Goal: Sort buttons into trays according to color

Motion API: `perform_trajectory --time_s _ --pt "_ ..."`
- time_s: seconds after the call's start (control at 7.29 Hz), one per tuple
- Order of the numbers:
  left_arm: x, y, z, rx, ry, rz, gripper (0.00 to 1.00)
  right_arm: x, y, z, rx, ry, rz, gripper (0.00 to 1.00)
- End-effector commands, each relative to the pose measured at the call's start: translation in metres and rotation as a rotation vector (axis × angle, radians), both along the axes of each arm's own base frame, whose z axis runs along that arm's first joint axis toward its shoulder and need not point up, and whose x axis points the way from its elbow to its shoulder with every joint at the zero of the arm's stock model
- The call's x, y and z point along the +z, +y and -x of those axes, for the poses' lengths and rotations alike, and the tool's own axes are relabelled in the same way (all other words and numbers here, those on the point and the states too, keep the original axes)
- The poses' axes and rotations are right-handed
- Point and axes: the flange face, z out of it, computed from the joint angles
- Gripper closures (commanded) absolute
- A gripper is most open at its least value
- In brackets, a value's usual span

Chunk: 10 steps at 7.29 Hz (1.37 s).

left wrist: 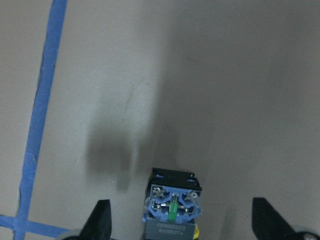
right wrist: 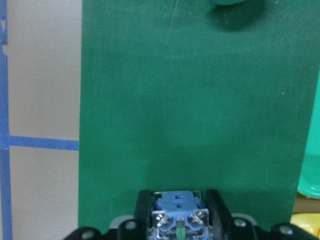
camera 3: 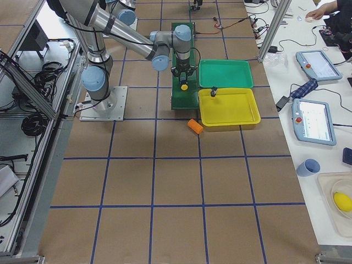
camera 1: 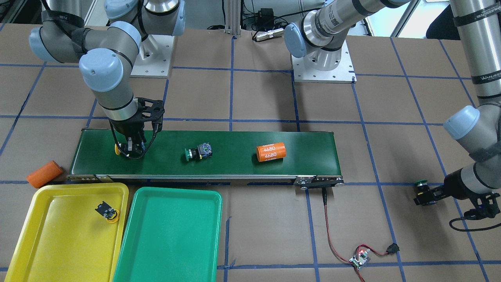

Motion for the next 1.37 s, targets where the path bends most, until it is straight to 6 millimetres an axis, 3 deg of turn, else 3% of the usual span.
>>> perform_trajectory --time_s 0.0,0.14,0.27,0.41,0.55,0.69,0.96,1.1,1.24 --pt "-0.002 0.003 0.003 -0.003 0.005 -0.019 0.71 0.031 -0.038 0.008 0.059 0.022 0.071 1.0" --pt "-0.003 0.004 0.004 -0.004 0.011 -0.024 0.92 0.044 -0.067 0.015 0.071 0.046 0.094 1.0" --pt "0.004 0.003 0.006 -0.007 0.006 -0.019 1.0 0.046 -0.096 0.033 0.043 0.04 0.088 1.0" --pt "0.015 0.003 0.017 0.003 0.031 -0.061 1.0 0.048 -0.115 0.073 -0.022 0.033 0.095 1.0" --pt "0.039 -0.001 0.036 0.097 0.033 -0.082 1.0 0.039 -0.123 0.088 -0.052 -0.002 0.098 1.0" --pt "0.053 -0.006 0.086 0.118 0.025 -0.092 1.0 0.035 -0.128 0.085 -0.064 -0.06 0.101 1.0" --pt "0.092 -0.01 0.191 0.352 0.01 -0.135 1.0 0.038 -0.133 0.069 -0.123 -0.078 0.109 1.0" --pt "0.107 -0.001 0.228 0.43 -0.005 -0.152 1.0 0.029 -0.135 0.062 -0.113 -0.077 0.096 1.0" --pt "0.13 0.012 0.247 0.528 0.017 -0.21 1.0 0.03 -0.14 0.06 -0.105 -0.075 0.134 1.0"
